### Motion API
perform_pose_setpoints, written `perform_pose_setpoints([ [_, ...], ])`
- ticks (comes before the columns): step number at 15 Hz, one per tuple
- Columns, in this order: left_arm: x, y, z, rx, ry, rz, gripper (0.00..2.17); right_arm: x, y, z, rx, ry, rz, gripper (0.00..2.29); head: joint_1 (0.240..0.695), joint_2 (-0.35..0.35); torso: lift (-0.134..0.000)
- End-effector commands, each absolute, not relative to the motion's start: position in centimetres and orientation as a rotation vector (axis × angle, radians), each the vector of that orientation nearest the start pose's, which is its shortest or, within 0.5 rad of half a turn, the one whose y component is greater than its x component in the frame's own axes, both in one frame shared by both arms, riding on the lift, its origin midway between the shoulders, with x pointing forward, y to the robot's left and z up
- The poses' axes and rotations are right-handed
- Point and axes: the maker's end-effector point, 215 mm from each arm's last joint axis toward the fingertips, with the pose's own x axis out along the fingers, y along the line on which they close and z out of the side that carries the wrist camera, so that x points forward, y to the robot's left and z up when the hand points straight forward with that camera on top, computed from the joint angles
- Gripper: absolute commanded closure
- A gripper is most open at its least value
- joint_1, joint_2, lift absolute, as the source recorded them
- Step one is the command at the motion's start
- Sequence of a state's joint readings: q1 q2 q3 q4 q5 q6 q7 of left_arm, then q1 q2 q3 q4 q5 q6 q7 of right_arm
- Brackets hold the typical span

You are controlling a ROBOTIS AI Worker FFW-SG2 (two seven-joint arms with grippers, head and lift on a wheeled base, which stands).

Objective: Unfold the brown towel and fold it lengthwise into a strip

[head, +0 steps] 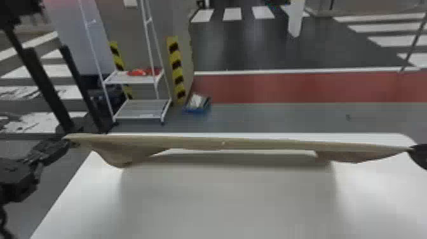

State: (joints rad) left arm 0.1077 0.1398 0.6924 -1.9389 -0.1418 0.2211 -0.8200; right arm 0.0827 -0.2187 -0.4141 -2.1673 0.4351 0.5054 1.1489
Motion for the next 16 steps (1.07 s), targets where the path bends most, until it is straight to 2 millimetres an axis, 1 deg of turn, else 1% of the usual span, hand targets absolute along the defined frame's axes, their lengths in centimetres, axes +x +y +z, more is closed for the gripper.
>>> perform_pose_setpoints([
  [1,44.3,46.8,-31.0,0.419,0.109,-0.168,2.15,44.4,-33.2,-31.7,-0.604,0.388,0.595,2.25,0.640,0.153,-0.126],
  [2,42.8,47.0,-32.7,0.439,0.117,-0.176,2.14,42.7,-33.3,-33.4,-0.608,0.419,0.621,2.25,0.695,0.164,-0.126],
  [4,40.2,47.4,-34.7,0.493,0.118,-0.195,2.14,39.7,-33.7,-35.6,-0.624,0.471,0.675,2.25,0.695,0.176,-0.126],
  [5,39.0,47.1,-35.3,0.517,0.118,-0.222,2.15,38.5,-34.2,-36.2,-0.630,0.492,0.685,2.25,0.695,0.182,-0.126],
  [6,38.0,47.5,-35.7,0.530,0.126,-0.230,2.15,37.8,-34.9,-36.5,-0.629,0.508,0.684,2.25,0.695,0.191,-0.126],
  [7,37.2,47.8,-36.0,0.538,0.141,-0.244,2.14,37.2,-35.7,-36.3,-0.629,0.514,0.684,2.25,0.695,0.190,-0.126],
  [8,36.8,47.9,-36.1,0.544,0.153,-0.261,2.14,36.7,-36.2,-36.1,-0.625,0.522,0.689,2.25,0.695,0.188,-0.126],
  [9,36.7,48.2,-35.8,0.552,0.154,-0.260,2.13,36.6,-36.2,-35.9,-0.623,0.522,0.691,2.25,0.695,0.185,-0.126],
  [10,36.8,48.0,-35.5,0.568,0.156,-0.268,2.13,36.7,-36.2,-35.8,-0.623,0.521,0.689,2.25,0.695,0.183,-0.126],
  [12,37.6,46.7,-35.2,0.592,0.168,-0.305,2.13,38.0,-35.9,-35.6,-0.609,0.528,0.685,2.25,0.695,0.183,-0.126],
  [13,38.4,45.9,-36.0,0.594,0.207,-0.327,2.13,38.9,-35.2,-35.7,-0.600,0.542,0.697,2.25,0.695,0.181,-0.126],
  [14,39.3,45.5,-36.9,0.589,0.243,-0.338,2.13,40.1,-35.0,-35.7,-0.592,0.554,0.690,2.25,0.695,0.169,-0.126],
  [16,41.5,45.0,-38.0,0.561,0.306,-0.346,2.13,42.5,-34.7,-35.4,-0.575,0.569,0.675,2.25,0.695,0.156,-0.126],
])
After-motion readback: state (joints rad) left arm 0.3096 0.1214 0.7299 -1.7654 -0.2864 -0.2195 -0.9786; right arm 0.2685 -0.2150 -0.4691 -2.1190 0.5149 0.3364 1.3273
